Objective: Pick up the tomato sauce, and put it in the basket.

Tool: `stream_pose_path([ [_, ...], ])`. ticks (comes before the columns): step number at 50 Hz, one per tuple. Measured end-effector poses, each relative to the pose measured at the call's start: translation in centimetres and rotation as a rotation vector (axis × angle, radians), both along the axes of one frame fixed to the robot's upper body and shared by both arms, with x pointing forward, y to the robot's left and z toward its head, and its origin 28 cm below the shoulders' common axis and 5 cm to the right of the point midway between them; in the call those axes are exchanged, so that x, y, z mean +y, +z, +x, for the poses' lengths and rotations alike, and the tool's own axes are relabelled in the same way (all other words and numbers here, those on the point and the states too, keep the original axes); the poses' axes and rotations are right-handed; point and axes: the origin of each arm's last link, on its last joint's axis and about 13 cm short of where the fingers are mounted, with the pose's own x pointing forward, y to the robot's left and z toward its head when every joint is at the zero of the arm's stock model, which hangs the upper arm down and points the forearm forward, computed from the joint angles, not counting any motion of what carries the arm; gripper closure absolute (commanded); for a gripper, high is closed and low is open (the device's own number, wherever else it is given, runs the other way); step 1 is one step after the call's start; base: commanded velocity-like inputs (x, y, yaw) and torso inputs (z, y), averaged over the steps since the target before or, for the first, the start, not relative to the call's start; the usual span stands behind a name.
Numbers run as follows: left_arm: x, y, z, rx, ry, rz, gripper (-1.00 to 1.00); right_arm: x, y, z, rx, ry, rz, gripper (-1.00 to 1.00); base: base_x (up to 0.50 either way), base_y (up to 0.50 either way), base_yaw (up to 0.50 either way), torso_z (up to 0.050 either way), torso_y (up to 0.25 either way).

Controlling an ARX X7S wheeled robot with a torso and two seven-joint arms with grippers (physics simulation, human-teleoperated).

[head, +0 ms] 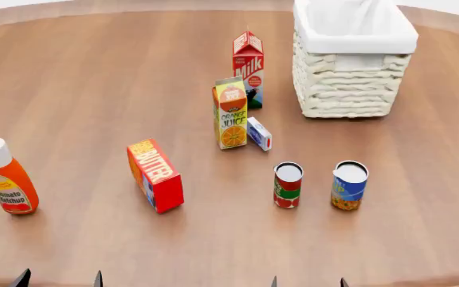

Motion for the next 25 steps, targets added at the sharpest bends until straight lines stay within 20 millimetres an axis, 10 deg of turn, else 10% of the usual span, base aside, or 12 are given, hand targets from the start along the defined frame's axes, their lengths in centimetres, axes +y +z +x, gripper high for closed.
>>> stream_pose_path([
  [25, -0.1, 5.3, -2.8, -0.197, -0.006, -0.025, -1.00, -0.2, 6.2, -2.7, -0.212, -0.006, 0.096, -1.00, 0.00, 0.00, 0.00, 0.000, 0.000],
])
